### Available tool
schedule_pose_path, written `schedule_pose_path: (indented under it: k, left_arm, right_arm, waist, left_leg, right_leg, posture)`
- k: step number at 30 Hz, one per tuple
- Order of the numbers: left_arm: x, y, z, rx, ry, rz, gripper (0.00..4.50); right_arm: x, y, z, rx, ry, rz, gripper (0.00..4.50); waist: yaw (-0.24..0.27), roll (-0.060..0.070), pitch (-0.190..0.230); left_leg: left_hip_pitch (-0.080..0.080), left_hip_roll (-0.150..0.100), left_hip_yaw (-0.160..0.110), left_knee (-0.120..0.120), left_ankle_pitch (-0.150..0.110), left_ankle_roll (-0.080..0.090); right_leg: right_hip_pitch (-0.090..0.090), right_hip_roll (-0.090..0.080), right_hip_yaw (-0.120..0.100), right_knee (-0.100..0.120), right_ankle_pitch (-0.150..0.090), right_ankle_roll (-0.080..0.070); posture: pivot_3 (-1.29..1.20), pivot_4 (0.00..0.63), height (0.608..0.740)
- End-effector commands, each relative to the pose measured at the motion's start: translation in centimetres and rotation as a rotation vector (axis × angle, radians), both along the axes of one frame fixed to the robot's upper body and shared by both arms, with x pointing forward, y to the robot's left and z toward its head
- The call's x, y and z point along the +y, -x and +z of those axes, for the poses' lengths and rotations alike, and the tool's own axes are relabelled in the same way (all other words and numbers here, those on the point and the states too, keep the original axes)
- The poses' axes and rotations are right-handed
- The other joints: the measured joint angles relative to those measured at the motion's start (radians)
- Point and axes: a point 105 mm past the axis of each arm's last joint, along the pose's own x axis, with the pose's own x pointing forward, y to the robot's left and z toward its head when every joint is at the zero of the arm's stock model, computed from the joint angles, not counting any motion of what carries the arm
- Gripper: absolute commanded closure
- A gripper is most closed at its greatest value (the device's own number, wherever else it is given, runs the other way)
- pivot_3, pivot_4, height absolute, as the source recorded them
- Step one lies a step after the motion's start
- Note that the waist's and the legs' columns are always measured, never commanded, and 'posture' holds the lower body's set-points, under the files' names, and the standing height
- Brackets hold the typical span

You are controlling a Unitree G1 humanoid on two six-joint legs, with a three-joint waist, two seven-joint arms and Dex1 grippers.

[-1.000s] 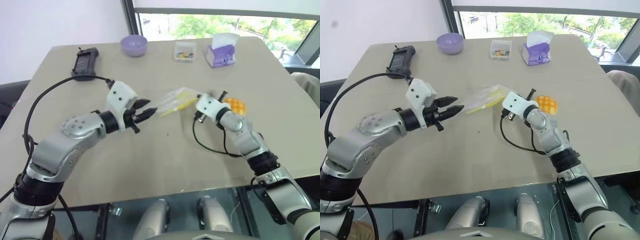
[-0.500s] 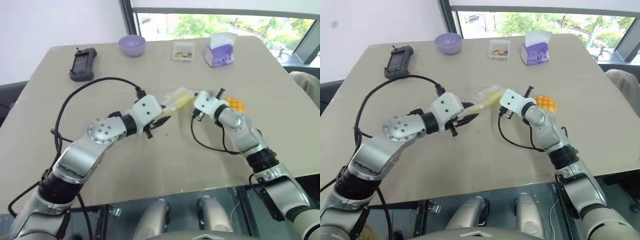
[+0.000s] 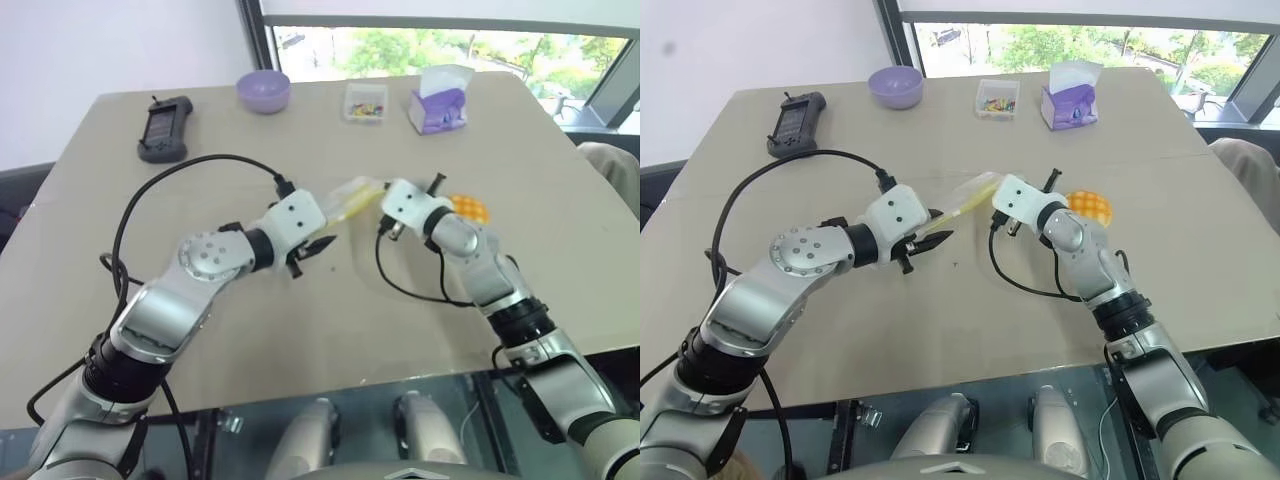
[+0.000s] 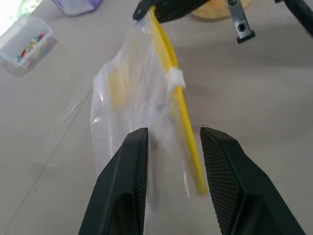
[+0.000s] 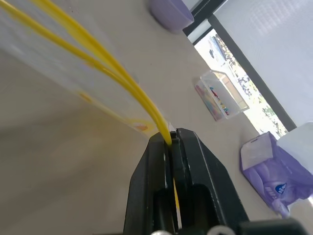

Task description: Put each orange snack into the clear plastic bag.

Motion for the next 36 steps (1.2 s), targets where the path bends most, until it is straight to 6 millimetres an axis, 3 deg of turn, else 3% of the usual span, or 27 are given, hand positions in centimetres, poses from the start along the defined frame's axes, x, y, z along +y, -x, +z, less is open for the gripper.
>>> schedule_pose_path:
  k: [1,15,18,20,25,30,33,36]
  left_arm:
    - [-0.2,0.3,2.1,-0.046,-0.010,-0.017,2.70]
    - [-0.6,0.1,2.5,-0.031,-0.005,-0.025,2.70]
    - [-0.5,0.0,2.3,-0.026,-0.015,-0.022,3.48]
    - [-0.3,-0.1,2.0,-0.025,-0.029,-0.017,4.46]
    - [1.0,-1.3,0.7,-0.114,-0.166,0.014,4.49]
    - [3.7,-4.2,0.7,-0.346,-0.333,0.023,4.49]
    - [4.3,-5.4,2.1,-0.474,-0.322,0.000,4.50]
    - [4.3,-5.5,2.1,-0.512,-0.263,-0.017,4.50]
  right_arm:
    - [0.3,0.1,1.5,-0.053,-0.027,-0.030,4.50]
    - [1.1,0.5,1.3,-0.050,-0.032,-0.040,4.50]
    - [1.0,0.5,1.4,-0.051,-0.032,-0.039,4.50]
    - [1.0,0.6,1.4,-0.055,-0.031,-0.036,4.50]
    - [0.6,0.8,1.6,-0.062,-0.033,-0.037,4.50]
    - [0.3,1.1,1.3,0.022,-0.094,0.043,4.50]
    - [-0.7,1.3,1.8,0.012,-0.089,0.050,3.65]
    - [-1.4,2.0,1.9,0.018,-0.116,0.065,2.11]
  waist:
    - [0.000,0.000,0.000]
    - [-0.001,0.000,0.000]
    - [-0.001,0.000,0.000]
    - [-0.001,0.000,0.000]
    - [-0.001,0.000,0.000]
    - [0.000,0.000,0.000]
    - [0.005,0.000,0.000]
    - [0.008,0.000,0.000]
  left_leg:
    - [0.000,0.000,0.000,0.000,0.000,0.000]
    - [0.000,0.000,0.000,0.000,0.000,0.000]
    - [0.000,0.000,0.000,0.000,0.000,0.000]
    - [0.000,0.000,0.000,0.000,0.000,0.000]
    - [-0.001,0.000,0.000,0.000,0.000,0.000]
    - [0.000,0.000,0.000,0.000,0.000,0.000]
    - [-0.001,0.000,-0.001,0.000,0.000,0.000]
    - [-0.004,-0.001,-0.002,0.000,0.000,0.000]
  right_leg:
    - [0.000,0.000,0.000,0.000,0.000,0.000]
    - [-0.001,0.000,0.000,0.000,0.000,0.000]
    - [-0.001,0.000,0.000,0.000,0.000,0.000]
    - [-0.001,0.000,0.000,0.000,0.000,0.000]
    - [-0.001,0.000,0.000,0.000,0.000,0.000]
    - [-0.001,0.000,0.000,0.000,0.000,0.000]
    - [-0.001,0.000,-0.001,0.000,0.000,0.000]
    - [-0.002,-0.002,-0.002,-0.002,0.000,0.000]
  posture:
    - [0.00,0.150,0.740]
    - [0.00,0.150,0.740]
    - [0.00,0.150,0.740]
    - [0.00,0.150,0.740]
    - [0.00,0.150,0.740]
    - [0.00,0.150,0.740]
    - [0.00,0.150,0.740]
    - [0.00,0.150,0.740]
